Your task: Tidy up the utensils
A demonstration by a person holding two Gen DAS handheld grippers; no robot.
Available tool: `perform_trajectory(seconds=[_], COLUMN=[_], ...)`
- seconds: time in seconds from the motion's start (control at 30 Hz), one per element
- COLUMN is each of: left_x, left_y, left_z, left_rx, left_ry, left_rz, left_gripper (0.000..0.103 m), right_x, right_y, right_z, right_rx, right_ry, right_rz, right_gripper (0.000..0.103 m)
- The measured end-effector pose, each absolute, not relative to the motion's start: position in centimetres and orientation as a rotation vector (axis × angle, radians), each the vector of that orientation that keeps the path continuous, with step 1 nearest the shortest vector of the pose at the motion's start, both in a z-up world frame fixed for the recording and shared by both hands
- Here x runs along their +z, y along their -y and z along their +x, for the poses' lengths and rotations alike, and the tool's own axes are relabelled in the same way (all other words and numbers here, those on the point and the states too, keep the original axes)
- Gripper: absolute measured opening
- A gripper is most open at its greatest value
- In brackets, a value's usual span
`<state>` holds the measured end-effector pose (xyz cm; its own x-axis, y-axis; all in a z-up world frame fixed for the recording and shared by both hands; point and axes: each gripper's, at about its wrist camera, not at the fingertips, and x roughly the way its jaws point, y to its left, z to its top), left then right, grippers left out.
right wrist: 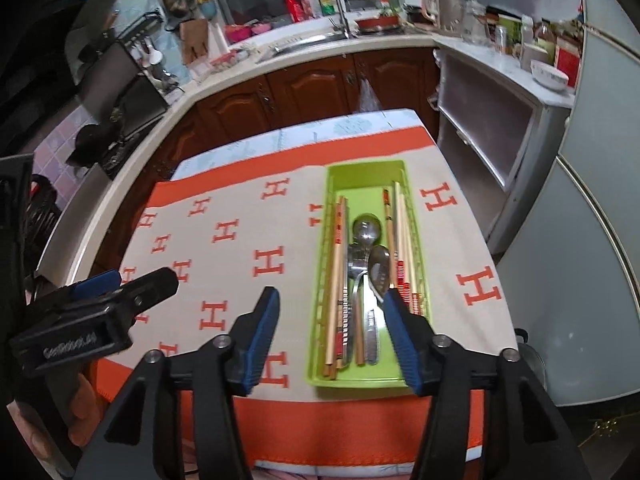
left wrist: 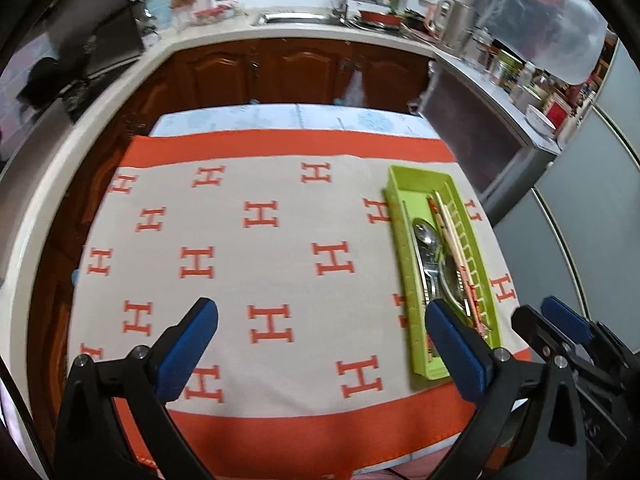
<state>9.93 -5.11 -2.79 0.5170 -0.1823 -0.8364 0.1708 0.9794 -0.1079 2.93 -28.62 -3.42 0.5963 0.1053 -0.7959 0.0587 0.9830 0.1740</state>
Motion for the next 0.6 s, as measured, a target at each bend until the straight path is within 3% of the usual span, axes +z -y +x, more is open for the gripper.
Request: perform_trajectory(seconds=[0.6], left_x=[1.1], left_y=[1.8], left_z=[4.0], left_rx=[-0.1], left_ry=[-0.79], left_rz=[0.06], left_gripper=[0.102], right_x=[2.0], right_y=[22.4], right_z=[-2.7], right_rx=[0.073], right_ry=[-0.803], right_rz=[0.11], right_gripper=[0.068])
